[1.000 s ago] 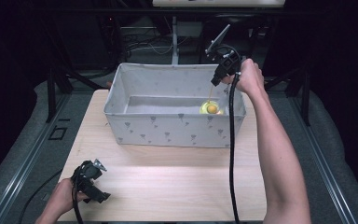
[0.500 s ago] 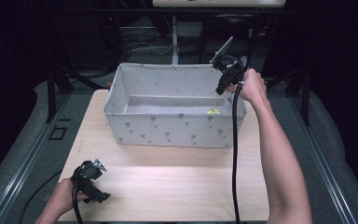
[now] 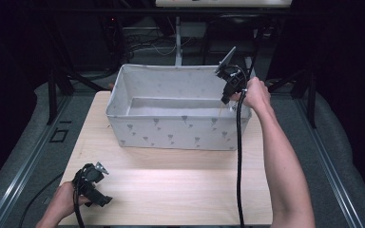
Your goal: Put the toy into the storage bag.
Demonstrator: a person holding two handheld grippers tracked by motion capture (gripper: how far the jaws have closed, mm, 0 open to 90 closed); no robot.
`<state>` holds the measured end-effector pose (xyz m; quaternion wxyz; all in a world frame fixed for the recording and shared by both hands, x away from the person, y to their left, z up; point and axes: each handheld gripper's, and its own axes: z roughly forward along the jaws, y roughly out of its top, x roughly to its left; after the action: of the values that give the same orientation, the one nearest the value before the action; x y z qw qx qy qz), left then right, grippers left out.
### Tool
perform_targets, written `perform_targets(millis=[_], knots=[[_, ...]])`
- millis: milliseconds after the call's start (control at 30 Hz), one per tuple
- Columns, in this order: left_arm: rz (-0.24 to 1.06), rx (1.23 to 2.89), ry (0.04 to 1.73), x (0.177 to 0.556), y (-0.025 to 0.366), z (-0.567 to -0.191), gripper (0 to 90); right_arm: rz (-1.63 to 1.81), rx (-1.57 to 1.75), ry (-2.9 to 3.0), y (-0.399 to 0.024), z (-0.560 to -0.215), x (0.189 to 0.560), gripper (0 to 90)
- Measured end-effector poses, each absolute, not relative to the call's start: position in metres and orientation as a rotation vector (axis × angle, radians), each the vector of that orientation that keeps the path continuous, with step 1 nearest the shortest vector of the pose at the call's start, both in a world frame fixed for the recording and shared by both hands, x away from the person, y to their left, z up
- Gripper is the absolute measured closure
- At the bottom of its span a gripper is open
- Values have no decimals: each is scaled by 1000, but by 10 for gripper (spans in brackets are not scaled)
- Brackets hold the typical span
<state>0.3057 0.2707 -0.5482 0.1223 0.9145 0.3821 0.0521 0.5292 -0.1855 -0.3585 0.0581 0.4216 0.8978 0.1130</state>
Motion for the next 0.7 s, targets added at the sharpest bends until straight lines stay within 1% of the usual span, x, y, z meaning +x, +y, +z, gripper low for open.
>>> perform_targets(millis=[200,533,667,700], knots=[[150,2671,1113,306,271,-548,1,321,1294,2731,-187,-370,530,883],[145,2672,1114,306,271,-548,1,332,1318,2750,-186,-371,531,874],[144,2672,1113,306,271,-548,1,333,1315,2755,-186,-371,531,791],[144,2673,1113,306,271,-548,1,331,1313,2753,-186,-371,531,754]])
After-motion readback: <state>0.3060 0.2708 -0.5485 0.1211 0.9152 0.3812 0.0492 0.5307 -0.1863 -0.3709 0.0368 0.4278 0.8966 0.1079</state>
